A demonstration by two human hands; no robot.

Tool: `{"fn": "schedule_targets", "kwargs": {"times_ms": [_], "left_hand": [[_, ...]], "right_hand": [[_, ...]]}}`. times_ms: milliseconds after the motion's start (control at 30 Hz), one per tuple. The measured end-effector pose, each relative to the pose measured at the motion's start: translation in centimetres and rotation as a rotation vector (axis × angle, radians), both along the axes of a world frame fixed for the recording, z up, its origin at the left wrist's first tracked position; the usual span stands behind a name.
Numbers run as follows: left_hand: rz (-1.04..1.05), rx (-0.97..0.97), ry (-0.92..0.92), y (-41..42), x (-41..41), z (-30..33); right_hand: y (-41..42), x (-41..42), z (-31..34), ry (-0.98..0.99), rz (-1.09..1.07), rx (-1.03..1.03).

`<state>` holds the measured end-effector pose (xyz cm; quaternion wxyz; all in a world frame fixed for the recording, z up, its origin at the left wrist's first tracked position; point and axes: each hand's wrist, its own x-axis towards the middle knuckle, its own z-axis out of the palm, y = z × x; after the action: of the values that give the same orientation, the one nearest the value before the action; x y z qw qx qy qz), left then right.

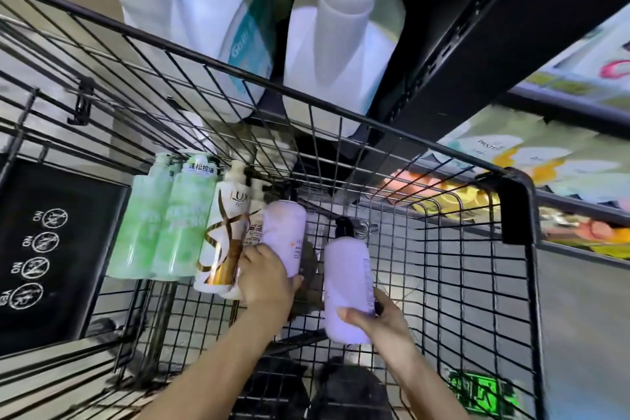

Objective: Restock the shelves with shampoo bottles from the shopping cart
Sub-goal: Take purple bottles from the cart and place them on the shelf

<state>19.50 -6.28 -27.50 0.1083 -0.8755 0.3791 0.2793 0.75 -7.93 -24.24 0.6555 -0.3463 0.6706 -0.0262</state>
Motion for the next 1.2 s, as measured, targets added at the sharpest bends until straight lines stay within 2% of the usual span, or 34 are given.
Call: {"fn": "schedule_targets", "kwargs": {"times_ms": [100, 200, 267, 367, 600, 867, 933, 1200], "left_hand": [[0.12, 0.014, 0.249, 0.2, 1.3, -1.2], [0.465, -0.075, 0.725, 1.4, 1.5, 0.7], [0.716, -0.006, 1.052, 2.7, 1.0, 2.8], [0.823, 0.086, 1.283, 5.2, 0.0, 7.3], [0.615, 0.014, 1.387, 8.2, -2.4, 19.1], [0.248, -0.266, 1.34, 7.5, -9.7, 30.5], [0.149, -0.318, 1.348, 7.1, -12.7, 32.2], [-0.022, -0.543, 1.4, 4.7, -29.4, 38.0]], "right_hand": [[0.6, -1.1, 1.3, -0.059, -0.041, -0.002], [1.2, -1.4, 2.8, -0.089, -0.106, -0.006], [1.8, -1.7, 4.5, -0.089, -0.127, -0.013], [3.2, -2.7, 8.2, -0.105, -0.171, 0.013], [8.1, -7.8, 18.6, -0.134, -0.259, -0.034], [10.4, -14.6, 28.2, -0.299, -0.399, -0.201], [10.5, -17.4, 30.0, -0.345, -0.44, -0.251], [9.9, -33.1, 36.8, -0.353, -0.42, -0.588]]}}
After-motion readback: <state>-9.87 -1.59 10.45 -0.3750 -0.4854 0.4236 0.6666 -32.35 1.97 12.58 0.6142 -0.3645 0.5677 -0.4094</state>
